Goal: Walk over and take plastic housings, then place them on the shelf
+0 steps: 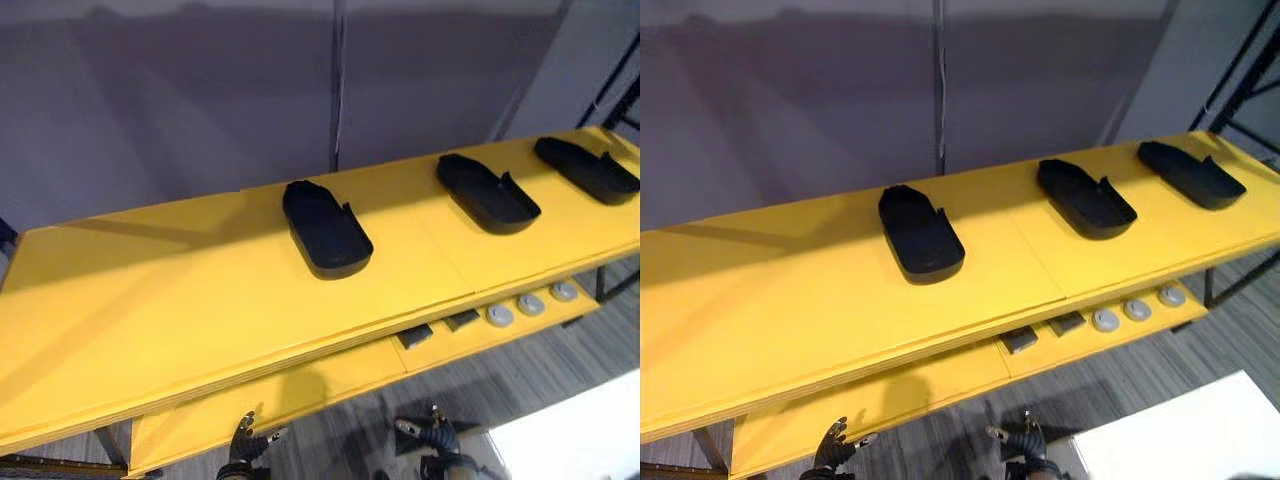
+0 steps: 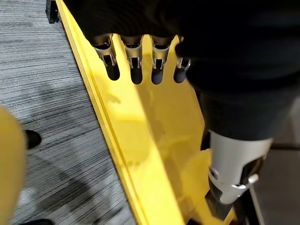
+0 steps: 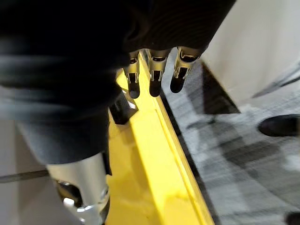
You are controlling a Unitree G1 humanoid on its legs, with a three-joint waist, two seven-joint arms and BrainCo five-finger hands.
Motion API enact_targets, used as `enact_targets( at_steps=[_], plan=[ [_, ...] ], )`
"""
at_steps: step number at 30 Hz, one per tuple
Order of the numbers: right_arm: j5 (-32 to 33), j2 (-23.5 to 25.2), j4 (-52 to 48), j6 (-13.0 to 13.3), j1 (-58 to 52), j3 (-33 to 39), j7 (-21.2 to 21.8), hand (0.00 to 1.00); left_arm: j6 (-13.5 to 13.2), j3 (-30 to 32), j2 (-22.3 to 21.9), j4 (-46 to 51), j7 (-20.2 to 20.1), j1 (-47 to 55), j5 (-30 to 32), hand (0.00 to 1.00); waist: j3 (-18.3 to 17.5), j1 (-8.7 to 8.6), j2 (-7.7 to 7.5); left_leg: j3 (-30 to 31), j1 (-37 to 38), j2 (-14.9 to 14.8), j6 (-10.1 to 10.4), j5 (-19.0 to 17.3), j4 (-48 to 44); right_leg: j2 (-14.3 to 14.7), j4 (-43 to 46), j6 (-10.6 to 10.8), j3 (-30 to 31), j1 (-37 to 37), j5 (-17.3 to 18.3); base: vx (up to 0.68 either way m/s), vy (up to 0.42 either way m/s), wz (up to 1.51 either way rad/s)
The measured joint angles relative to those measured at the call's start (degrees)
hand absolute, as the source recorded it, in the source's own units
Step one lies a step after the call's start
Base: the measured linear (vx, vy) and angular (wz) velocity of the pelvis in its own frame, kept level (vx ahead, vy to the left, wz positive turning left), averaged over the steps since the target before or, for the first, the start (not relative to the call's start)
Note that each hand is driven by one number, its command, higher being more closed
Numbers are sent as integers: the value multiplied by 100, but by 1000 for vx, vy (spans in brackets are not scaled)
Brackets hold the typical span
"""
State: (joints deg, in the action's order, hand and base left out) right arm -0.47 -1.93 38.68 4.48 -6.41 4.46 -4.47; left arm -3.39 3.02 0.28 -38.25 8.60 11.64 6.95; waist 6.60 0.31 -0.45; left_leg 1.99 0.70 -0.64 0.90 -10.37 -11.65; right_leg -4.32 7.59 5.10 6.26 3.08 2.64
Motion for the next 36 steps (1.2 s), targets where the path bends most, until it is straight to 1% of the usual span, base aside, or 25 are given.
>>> enact_targets(
  at_steps=[2,5,7,8,9,10,11,12,14,15,17,18,19,20,21,22,23,24,26,28,29,30,32,35,36],
  plan=[
    [-93,6,-218,0,-2,-11,7,0,-23,8,2,19,1,-85,-1,0,30,45,-32,-194,-54,34,-38,-150,-199,7,13,79,281,117,-47,-74,165,-75],
    [-231,17,-448,-2,169,-82,16,0,-44,20,-6,280,4,-118,-2,0,100,49,-113,-808,-295,113,-196,-304,-505,24,103,261,982,585,-252,-74,169,-110],
    [-362,-20,-451,-6,369,-138,16,0,-45,8,45,265,2,-308,2,0,229,50,-138,-1179,-376,128,-281,-327,-576,50,42,263,1106,777,-603,-136,172,-122],
    [-447,-35,-450,-11,445,-141,15,0,-46,-4,35,259,-1,-442,9,0,302,32,-100,-1396,-449,42,-397,-260,-553,37,-163,139,824,818,-897,-188,97,-96],
    [-449,-54,-442,-35,486,-143,17,0,-49,1,56,213,-1,-626,12,0,365,43,-78,-1637,-451,15,-506,-189,-425,3,533,68,119,1088,-563,-190,90,-84],
    [-449,-64,-437,-55,487,-141,18,0,-47,-2,63,207,-6,-674,15,0,375,34,-69,-1732,-425,15,-534,-147,-359,-28,1016,-1,-210,1187,-286,-144,87,-74],
    [-449,-89,-374,-79,480,-128,19,0,-47,-5,59,210,-8,-727,55,0,403,0,-32,-1897,-295,10,-567,-66,-224,-70,1734,-81,-707,1158,205,-89,79,-65],
    [-450,-117,-300,-82,476,-130,23,0,-47,-4,67,208,-9,-720,126,0,416,-42,3,-2065,-175,-9,-584,-29,-137,-110,2194,-98,-1062,956,549,-75,62,-70],
    [-463,-207,-141,-81,516,-210,23,0,-44,-2,104,169,-9,-708,125,0,391,-67,3,-2363,-157,-65,-581,-2,-132,-195,2415,-74,-1478,600,939,-69,16,-87],
    [-481,-285,32,-83,634,-290,28,0,-32,1,136,102,-9,-713,125,0,388,-50,-4,-2620,-167,-138,-552,16,-160,-271,2176,-41,-1769,362,1067,-98,-16,-122],
    [-638,-294,151,-90,755,-297,23,0,-21,-6,188,86,-9,-701,122,0,331,34,-98,-2889,-213,-159,-475,68,-167,-357,1388,-22,-1977,75,1074,-102,-70,-119],
    [-705,-377,346,-87,856,-314,21,0,-21,-9,195,-40,-4,-756,115,0,272,33,-41,-2700,-307,-186,-390,173,-141,-163,931,-244,-1793,73,859,-115,-165,-99],
    [-712,-446,476,-87,879,-313,20,0,-28,-34,173,-92,-14,-743,114,0,227,28,-17,-2495,-304,-214,-308,284,-47,-10,601,-324,-1632,-2,664,-119,-215,-118],
    [-715,-502,578,-96,850,-287,19,0,-36,-33,126,-118,-5,-726,111,0,199,68,6,-2408,-172,-303,-201,370,121,151,287,-372,-1384,-81,430,-83,-156,-97],
    [-717,-509,605,-99,837,-271,14,0,-36,-34,119,-131,-4,-685,110,0,184,66,5,-2436,-109,-341,-176,387,196,223,186,-402,-1269,-98,354,-68,-130,-133],
    [-735,-507,628,-99,789,-221,4,0,-35,-41,112,-178,-7,-560,111,0,95,42,10,-2678,-37,-492,-129,416,334,398,-124,-438,-1000,-95,157,-49,-91,-107],
    [-763,-515,630,-102,781,-210,-1,0,-35,-40,98,-183,-7,-509,112,0,88,46,16,-2819,1,-564,-111,429,379,395,-232,-440,-1080,-90,197,-53,-94,-142],
    [-816,-505,630,-105,762,-151,-3,0,-32,-36,76,-184,-7,-475,112,0,89,68,17,-3140,67,-668,-54,467,437,212,-208,-529,-1780,-26,258,-49,-82,-122],
    [-828,-457,633,-107,657,-118,0,0,-27,-50,81,-193,-8,-447,112,0,88,72,28,-3561,167,-831,5,493,486,-147,6,-530,-3183,2,256,-31,-66,-109],
    [-828,-396,667,-108,637,-123,8,0,-25,-26,107,-206,-8,-432,112,0,92,110,35,-3884,318,-913,120,547,556,-404,287,-540,-4101,5,260,13,-92,-91],
    [-829,-371,688,-109,622,-135,9,0,-24,-20,179,-277,-15,-447,112,0,105,71,58,-3981,395,-977,191,589,560,-441,503,-641,-4318,61,274,22,-147,-90],
    [-828,-388,691,-111,573,-128,9,0,-20,-28,223,-349,-19,-492,112,0,113,22,97,-3972,470,-1016,267,641,589,-359,622,-714,-4114,84,315,18,-142,-68],
    [-805,-401,690,-112,482,-126,8,0,-21,-62,221,-350,-30,-501,113,0,79,51,154,-3965,535,-1202,307,662,485,-137,520,-789,-3922,66,297,25,-173,-66],
    [-656,-395,683,-110,293,-121,-15,0,-20,-182,218,-369,-78,-586,118,0,138,-17,111,-3920,296,-1651,301,592,-590,142,22,-929,-3718,-268,221,21,-208,-36],
    [-623,-400,682,-109,243,-120,-23,0,-19,-218,191,-368,-125,-581,116,0,180,-1,121,-3712,196,-1791,265,427,-1044,229,-111,-955,-3518,-378,212,9,-165,-48]
  ],
)
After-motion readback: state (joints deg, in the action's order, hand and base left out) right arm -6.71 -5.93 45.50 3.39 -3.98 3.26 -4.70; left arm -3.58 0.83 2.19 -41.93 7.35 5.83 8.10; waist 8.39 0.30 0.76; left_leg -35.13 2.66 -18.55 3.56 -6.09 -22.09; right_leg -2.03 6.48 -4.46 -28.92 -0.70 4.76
